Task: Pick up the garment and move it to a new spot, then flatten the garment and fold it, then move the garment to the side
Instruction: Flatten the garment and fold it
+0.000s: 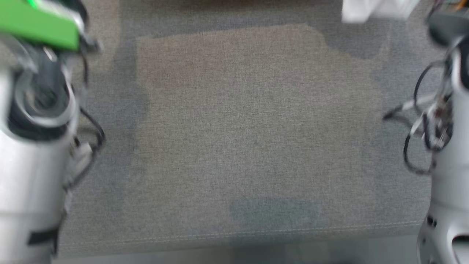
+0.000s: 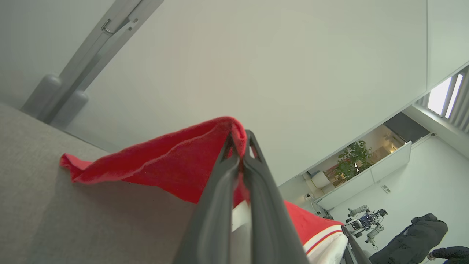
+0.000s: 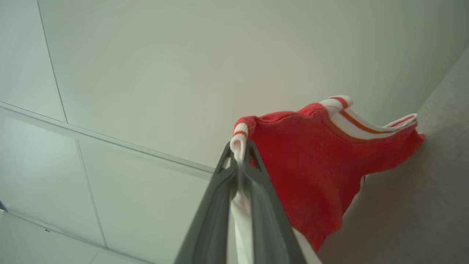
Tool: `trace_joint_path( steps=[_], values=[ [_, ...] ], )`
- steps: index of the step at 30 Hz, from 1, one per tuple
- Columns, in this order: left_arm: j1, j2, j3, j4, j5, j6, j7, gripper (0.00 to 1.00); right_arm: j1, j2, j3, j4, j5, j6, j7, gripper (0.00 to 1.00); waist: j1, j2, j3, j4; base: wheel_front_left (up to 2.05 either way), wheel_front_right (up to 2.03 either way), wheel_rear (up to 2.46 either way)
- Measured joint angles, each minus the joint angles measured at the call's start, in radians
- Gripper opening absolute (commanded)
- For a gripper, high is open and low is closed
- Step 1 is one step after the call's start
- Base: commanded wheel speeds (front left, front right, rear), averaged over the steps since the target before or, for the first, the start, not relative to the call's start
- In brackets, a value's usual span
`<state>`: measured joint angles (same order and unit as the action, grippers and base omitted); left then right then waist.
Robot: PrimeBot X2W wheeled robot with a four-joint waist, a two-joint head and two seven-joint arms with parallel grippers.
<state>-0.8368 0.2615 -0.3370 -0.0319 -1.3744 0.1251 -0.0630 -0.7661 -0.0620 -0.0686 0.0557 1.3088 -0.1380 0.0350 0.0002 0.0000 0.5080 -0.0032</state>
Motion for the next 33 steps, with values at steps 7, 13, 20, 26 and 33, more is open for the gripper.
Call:
trace_joint_path(
  steps=[7, 13, 20, 26, 33],
  values=[
    [0.374, -0.033, -0.036, 0.122, -0.039, -0.039, -0.072, 0.00, 0.301, 0.011, -0.009, 0.029, 0.056, 0.000, -0.032, 0.00, -0.0001, 0.0000, -0.009, 0.005, 0.00, 0.00, 0.00],
    [0.432, -0.064, -0.017, 0.123, -0.058, -0.082, -0.117, 0.00, 0.426, 0.014, -0.022, 0.022, 0.084, 0.000, -0.045, 0.00, -0.0001, 0.0000, -0.061, 0.013, 0.00, 0.00, 0.00],
    [0.553, -0.066, -0.002, 0.111, -0.088, -0.104, -0.138, 0.00, 0.603, 0.023, -0.024, 0.028, 0.126, 0.000, -0.071, 0.00, -0.0002, 0.0000, -0.147, 0.026, 0.00, 0.00, 0.00],
    [0.674, -0.043, -0.002, 0.047, -0.087, -0.093, -0.145, 0.00, 0.721, 0.027, -0.007, -0.008, 0.194, 0.000, -0.081, 0.00, -0.0002, 0.0000, -0.217, 0.034, 0.00, 0.00, 0.00],
    [0.772, -0.058, -0.032, -0.047, -0.098, -0.080, -0.149, 0.00, 0.756, 0.023, 0.036, -0.197, 0.280, 0.000, -0.111, 0.00, -0.0003, 0.0000, -0.245, 0.028, 0.00, 0.00, 0.00]
  ],
)
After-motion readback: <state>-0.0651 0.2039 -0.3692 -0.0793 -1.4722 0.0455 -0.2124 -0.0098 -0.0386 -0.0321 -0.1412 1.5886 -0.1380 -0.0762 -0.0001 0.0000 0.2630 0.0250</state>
